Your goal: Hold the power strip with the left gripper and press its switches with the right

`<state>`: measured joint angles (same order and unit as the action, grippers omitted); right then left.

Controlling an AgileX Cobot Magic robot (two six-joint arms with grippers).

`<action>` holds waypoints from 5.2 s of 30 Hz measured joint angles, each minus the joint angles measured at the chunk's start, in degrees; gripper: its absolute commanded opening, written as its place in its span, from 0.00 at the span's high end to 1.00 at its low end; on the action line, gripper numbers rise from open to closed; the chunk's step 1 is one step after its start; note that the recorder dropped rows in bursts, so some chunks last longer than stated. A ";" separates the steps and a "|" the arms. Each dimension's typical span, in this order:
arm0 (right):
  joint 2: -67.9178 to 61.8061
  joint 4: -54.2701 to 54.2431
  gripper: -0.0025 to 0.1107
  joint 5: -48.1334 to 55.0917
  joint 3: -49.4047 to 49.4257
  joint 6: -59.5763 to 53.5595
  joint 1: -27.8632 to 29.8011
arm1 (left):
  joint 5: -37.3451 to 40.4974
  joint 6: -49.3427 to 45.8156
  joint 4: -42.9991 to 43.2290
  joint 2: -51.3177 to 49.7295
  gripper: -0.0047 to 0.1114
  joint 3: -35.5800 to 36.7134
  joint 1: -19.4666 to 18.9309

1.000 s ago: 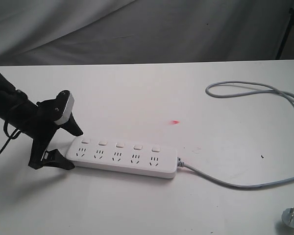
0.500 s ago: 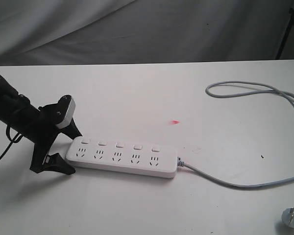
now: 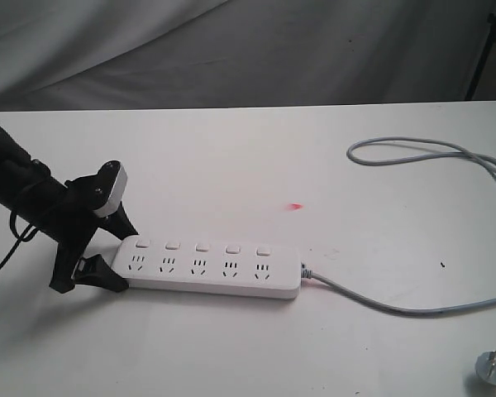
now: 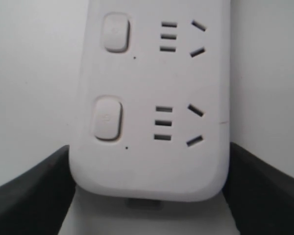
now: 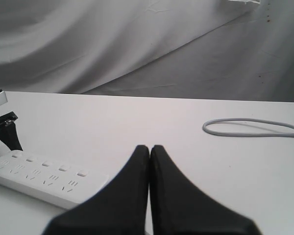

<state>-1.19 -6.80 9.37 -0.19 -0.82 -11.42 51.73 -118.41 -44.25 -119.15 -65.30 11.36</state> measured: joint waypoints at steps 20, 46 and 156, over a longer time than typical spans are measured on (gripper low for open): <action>0.00 0.00 0.98 0.00 0.00 0.00 0.00 | 0.00 0.00 -0.10 0.00 0.37 0.00 0.00; 0.00 0.00 0.98 0.00 0.00 0.00 0.00 | 0.00 0.00 -0.10 0.00 0.37 0.00 0.00; -125.28 -46.69 0.69 19.38 -90.67 -82.82 -21.23 | 0.11 -0.12 -0.19 0.00 0.37 0.00 0.00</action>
<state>-126.47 -53.48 28.75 -90.86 -83.64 -32.65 51.85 -118.52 -44.44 -119.15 -65.30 11.36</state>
